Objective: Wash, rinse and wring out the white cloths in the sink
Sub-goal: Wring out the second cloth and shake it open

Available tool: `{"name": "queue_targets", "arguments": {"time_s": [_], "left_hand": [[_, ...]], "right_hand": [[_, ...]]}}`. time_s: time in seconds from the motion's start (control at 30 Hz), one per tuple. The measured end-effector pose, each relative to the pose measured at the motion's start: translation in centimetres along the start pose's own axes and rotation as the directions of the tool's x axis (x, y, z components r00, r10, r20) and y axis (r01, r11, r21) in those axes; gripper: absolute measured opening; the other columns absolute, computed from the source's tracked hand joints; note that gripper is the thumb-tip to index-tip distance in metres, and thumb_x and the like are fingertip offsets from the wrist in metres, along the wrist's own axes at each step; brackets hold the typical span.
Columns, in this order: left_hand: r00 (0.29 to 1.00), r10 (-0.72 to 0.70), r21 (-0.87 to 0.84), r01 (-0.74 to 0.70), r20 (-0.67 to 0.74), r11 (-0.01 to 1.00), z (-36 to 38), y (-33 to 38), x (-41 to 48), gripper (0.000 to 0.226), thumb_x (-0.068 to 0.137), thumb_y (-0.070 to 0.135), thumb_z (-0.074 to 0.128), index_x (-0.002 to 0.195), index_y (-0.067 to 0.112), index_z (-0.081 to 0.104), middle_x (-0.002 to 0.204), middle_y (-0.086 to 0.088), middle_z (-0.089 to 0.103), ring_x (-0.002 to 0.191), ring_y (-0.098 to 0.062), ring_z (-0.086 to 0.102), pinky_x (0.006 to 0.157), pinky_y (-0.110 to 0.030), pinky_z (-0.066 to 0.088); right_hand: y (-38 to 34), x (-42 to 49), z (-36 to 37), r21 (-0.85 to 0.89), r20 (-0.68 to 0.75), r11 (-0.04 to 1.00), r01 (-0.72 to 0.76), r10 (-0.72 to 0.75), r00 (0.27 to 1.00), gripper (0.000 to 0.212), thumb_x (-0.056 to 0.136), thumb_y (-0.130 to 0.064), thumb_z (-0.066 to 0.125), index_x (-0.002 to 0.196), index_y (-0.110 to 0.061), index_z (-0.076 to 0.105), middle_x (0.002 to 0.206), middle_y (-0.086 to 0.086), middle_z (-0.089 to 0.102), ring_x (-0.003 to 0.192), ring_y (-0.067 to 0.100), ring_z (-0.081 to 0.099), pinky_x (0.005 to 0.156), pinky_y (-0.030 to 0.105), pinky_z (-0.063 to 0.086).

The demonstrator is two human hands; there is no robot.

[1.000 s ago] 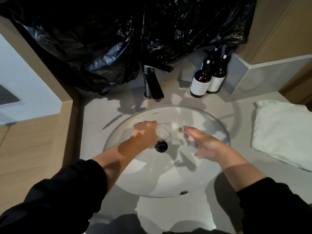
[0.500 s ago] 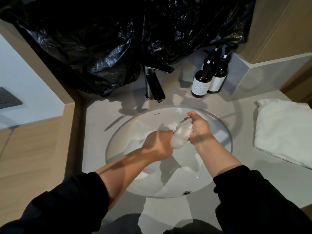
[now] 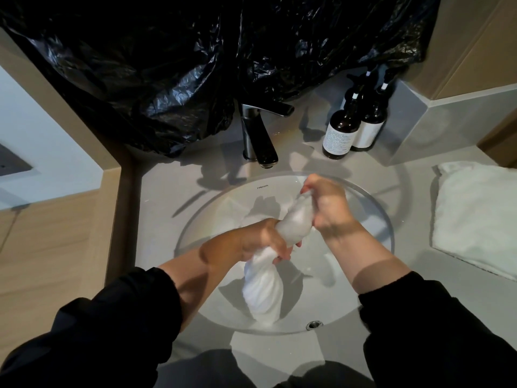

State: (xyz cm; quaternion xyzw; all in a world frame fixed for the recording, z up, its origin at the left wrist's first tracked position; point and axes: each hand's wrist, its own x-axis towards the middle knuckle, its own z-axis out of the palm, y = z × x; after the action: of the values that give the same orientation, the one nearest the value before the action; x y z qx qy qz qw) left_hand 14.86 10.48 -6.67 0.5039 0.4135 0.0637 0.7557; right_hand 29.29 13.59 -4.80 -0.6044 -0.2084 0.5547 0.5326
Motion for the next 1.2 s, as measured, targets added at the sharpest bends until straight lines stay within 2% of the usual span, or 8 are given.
{"name": "queue_targets", "arguments": {"time_s": [0.17, 0.33, 0.43, 0.57, 0.73, 0.93, 1.07, 1.2], "left_hand": [[0.993, -0.054, 0.103, 0.064, -0.102, 0.993, -0.4, -0.5, -0.1, 0.027, 0.057, 0.005, 0.065, 0.083, 0.009, 0.062, 0.080, -0.014, 0.054, 0.057, -0.018, 0.054, 0.060, -0.025, 0.043], [0.938, -0.001, 0.183, 0.069, -0.346, 0.981, -0.2, -0.2, -0.4, 0.046, 0.062, 0.015, 0.081, 0.106, 0.011, 0.066, 0.094, -0.012, 0.071, 0.084, -0.026, 0.067, 0.079, -0.034, 0.053], [0.919, 0.074, 0.203, 0.007, -0.387, 0.979, 0.1, 2.0, -1.3, 0.042, 0.075, 0.012, 0.079, 0.112, 0.020, 0.061, 0.101, -0.007, 0.068, 0.090, -0.023, 0.066, 0.085, -0.035, 0.054], [0.933, 0.241, 0.259, -0.172, -0.268, 0.950, 2.3, 6.7, -2.2, 0.039, 0.077, 0.019, 0.076, 0.114, 0.020, 0.061, 0.101, -0.010, 0.068, 0.089, -0.020, 0.066, 0.082, -0.033, 0.055], [0.926, 0.354, 0.278, -0.308, -0.133, 0.910, 8.0, 14.5, -2.0, 0.040, 0.082, 0.035, 0.067, 0.119, 0.023, 0.059, 0.098, 0.004, 0.070, 0.084, -0.009, 0.066, 0.070, -0.022, 0.050], [0.891, 0.448, 0.401, -0.437, 0.070, 0.805, 17.5, 22.1, 1.0, 0.031, 0.083, 0.020, 0.073, 0.112, 0.018, 0.063, 0.096, -0.003, 0.067, 0.080, -0.015, 0.063, 0.071, -0.031, 0.054], [0.808, 0.547, 0.487, -0.576, 0.218, 0.656, 24.5, 25.3, 2.8, 0.036, 0.077, 0.014, 0.078, 0.109, 0.018, 0.062, 0.101, 0.000, 0.065, 0.091, -0.016, 0.062, 0.078, -0.026, 0.053], [0.707, 0.621, 0.495, -0.695, 0.338, 0.522, 31.1, 27.0, 3.9, 0.043, 0.076, 0.016, 0.078, 0.113, 0.023, 0.059, 0.104, 0.005, 0.063, 0.093, -0.011, 0.061, 0.070, -0.020, 0.048]], "right_hand": [[1.1, 0.8, -0.2, -0.034, 0.105, 0.993, -0.115, 0.118, 0.988, 0.032, 0.079, -0.007, 0.055, 0.050, -0.012, 0.044, 0.044, 0.000, 0.039, 0.051, 0.020, 0.037, 0.051, 0.023, 0.030], [-0.1, 1.3, -2.3, -0.114, 0.329, 0.977, -0.180, 0.209, 0.921, 0.033, 0.095, -0.044, 0.047, 0.076, -0.020, 0.059, 0.066, 0.001, 0.058, 0.066, 0.018, 0.058, 0.061, 0.026, 0.043], [-2.7, 0.5, -4.3, 0.018, 0.449, 0.979, -0.201, 0.171, 0.877, 0.041, 0.100, -0.033, 0.037, 0.076, -0.015, 0.065, 0.060, 0.001, 0.061, 0.065, 0.015, 0.059, 0.066, 0.030, 0.045], [-6.8, -1.2, -7.3, -0.101, 0.464, 0.995, 0.028, 0.022, 0.885, 0.007, 0.095, -0.012, 0.053, 0.089, -0.012, 0.057, 0.065, 0.001, 0.057, 0.064, 0.014, 0.056, 0.069, 0.034, 0.050], [-14.8, -6.0, -12.9, -0.180, 0.299, 0.931, 0.317, -0.255, 0.919, 0.009, 0.094, -0.023, 0.058, 0.093, -0.014, 0.058, 0.072, 0.000, 0.056, 0.060, 0.009, 0.057, 0.053, 0.025, 0.050], [-23.0, -14.0, -22.2, -0.125, -0.033, 0.900, 0.419, -0.425, 0.904, 0.021, 0.093, -0.030, 0.059, 0.090, -0.010, 0.064, 0.084, 0.008, 0.065, 0.079, 0.022, 0.060, 0.069, 0.033, 0.051], [-26.2, -19.7, -28.4, -0.458, -0.227, 0.757, 0.466, -0.606, 0.762, 0.035, 0.094, -0.033, 0.058, 0.084, 0.000, 0.064, 0.082, 0.014, 0.061, 0.079, 0.025, 0.053, 0.068, 0.031, 0.043], [-27.6, -25.5, -32.1, -0.819, -0.325, 0.501, 0.279, -0.807, 0.492, 0.036, 0.091, -0.037, 0.061, 0.074, -0.006, 0.071, 0.071, 0.009, 0.066, 0.063, 0.015, 0.057, 0.052, 0.017, 0.044]]}}
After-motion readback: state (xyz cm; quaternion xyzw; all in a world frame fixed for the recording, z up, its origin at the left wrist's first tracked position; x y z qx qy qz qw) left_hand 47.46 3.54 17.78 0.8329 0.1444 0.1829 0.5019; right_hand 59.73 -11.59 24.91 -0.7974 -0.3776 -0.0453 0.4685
